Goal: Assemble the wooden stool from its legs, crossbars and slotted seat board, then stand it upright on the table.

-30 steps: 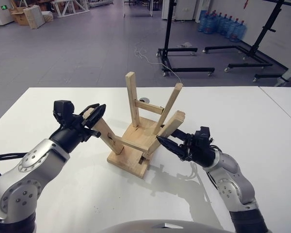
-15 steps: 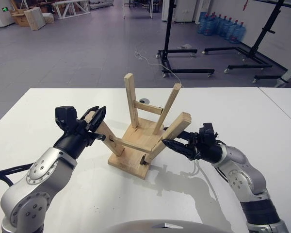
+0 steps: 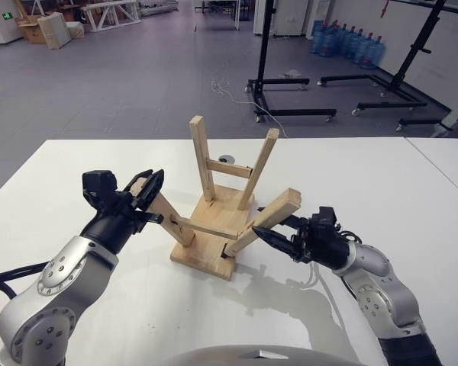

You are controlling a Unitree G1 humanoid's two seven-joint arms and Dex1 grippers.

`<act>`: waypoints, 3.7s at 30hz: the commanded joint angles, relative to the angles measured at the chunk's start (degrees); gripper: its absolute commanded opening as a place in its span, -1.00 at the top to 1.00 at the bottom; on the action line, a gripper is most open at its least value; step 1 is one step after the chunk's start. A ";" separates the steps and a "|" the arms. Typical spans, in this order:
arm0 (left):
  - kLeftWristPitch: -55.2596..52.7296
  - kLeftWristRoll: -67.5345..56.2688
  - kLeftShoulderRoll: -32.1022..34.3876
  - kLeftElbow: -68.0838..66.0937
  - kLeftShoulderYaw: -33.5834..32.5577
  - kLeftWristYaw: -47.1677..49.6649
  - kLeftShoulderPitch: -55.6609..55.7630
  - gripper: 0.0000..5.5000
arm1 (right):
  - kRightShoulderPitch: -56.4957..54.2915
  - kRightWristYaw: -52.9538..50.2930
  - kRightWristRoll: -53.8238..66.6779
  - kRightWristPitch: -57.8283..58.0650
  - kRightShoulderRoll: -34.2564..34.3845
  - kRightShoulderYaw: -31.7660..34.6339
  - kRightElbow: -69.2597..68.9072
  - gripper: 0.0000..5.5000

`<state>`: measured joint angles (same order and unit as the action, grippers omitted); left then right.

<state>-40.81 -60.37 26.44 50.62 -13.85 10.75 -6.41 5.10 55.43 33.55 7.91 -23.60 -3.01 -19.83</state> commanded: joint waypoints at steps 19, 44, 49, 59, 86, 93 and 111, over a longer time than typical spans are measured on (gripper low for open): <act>-2.62 -2.16 0.71 -0.86 3.86 2.77 3.06 0.61 | -0.43 -2.17 -5.65 -0.62 -3.31 -4.73 -0.75 0.26; -1.47 -3.67 -1.94 -4.98 6.84 3.24 5.76 0.61 | -9.01 -7.49 -8.40 7.67 -2.60 -16.05 3.36 0.26; -1.78 -3.74 -2.15 -5.74 7.08 3.07 6.26 0.61 | -11.38 -6.79 -11.16 8.46 -5.57 -16.50 2.21 0.26; -1.93 -2.84 -1.73 -6.65 7.01 1.95 6.89 0.61 | -14.50 -6.90 -8.66 14.81 -6.03 -15.94 2.59 0.26; -4.60 -1.68 -1.27 -9.30 9.38 0.87 12.37 0.60 | -20.26 -5.28 -10.61 8.79 1.04 -13.74 18.46 0.00; -6.36 -4.41 -0.58 -10.55 7.51 -0.07 15.88 0.60 | -21.97 -4.45 -9.81 8.49 1.76 -8.66 20.97 -0.51; -8.57 -21.46 5.40 -9.96 3.35 3.28 26.64 0.25 | -18.94 -5.56 -13.74 0.86 0.45 -1.32 30.84 -0.88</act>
<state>-48.95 -80.50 30.11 40.49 -10.77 13.23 19.50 -14.24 50.13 20.26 8.63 -23.36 -4.50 11.84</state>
